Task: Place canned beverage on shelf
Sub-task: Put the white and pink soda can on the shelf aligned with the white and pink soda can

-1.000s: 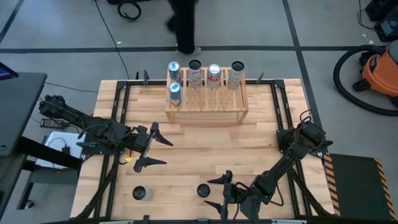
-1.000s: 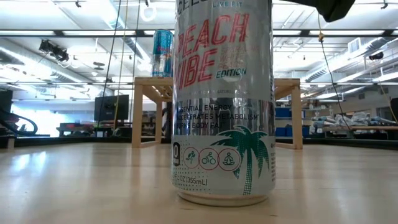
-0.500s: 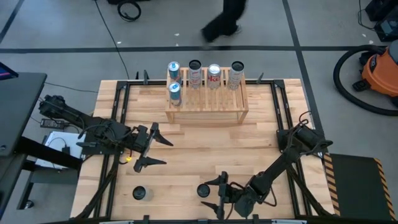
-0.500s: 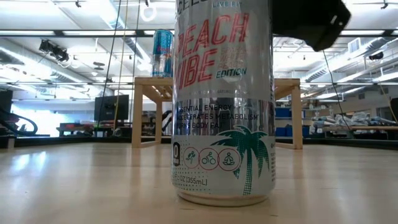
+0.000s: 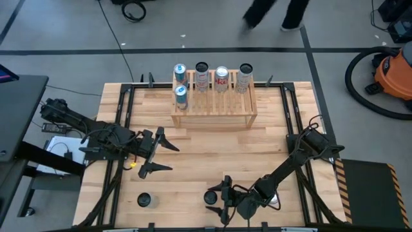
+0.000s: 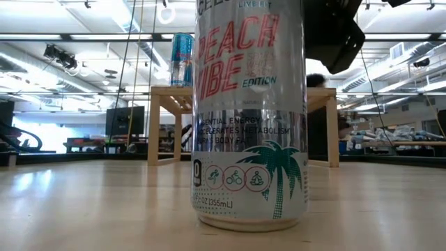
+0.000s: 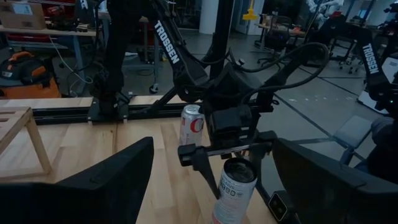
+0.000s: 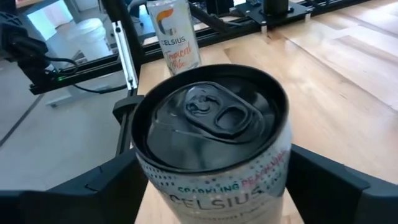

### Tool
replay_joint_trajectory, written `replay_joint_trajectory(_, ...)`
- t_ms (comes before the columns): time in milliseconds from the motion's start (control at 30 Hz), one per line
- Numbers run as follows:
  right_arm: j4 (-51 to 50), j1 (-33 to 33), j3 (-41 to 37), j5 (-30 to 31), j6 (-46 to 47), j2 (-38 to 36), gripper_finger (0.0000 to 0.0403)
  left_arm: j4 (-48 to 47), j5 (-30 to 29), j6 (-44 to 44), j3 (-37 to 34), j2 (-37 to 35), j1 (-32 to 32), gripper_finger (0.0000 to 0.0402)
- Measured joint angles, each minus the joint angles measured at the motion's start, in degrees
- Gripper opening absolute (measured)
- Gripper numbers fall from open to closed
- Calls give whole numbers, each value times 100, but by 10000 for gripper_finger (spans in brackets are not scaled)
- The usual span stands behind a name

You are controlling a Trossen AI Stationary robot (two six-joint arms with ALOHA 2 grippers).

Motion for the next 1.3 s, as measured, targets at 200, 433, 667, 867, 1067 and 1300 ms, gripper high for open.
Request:
replay_joint_trajectory(200,-8,1,0,-36,-7,0,282,-3,0,4,0,0,0,332)
replay_joint_trajectory(433,-9,-90,0,-379,-1,-48,269,-129,0,0,0,0,0,332)
replay_joint_trajectory(667,-82,-520,-9,-1373,-277,-460,269,-294,0,-95,0,-2,0,332)
replay_joint_trajectory(867,-667,-1201,-7,-2426,-916,-1203,269,-352,0,-101,0,-2,0,332)
replay_joint_trajectory(1067,-1428,-2079,-2,-3129,-1781,-1966,270,-384,0,-100,0,-2,0,332)
replay_joint_trajectory(1300,-1917,-3372,-2,-3843,-2584,-2571,270,-764,0,-385,0,-2,-81,332)
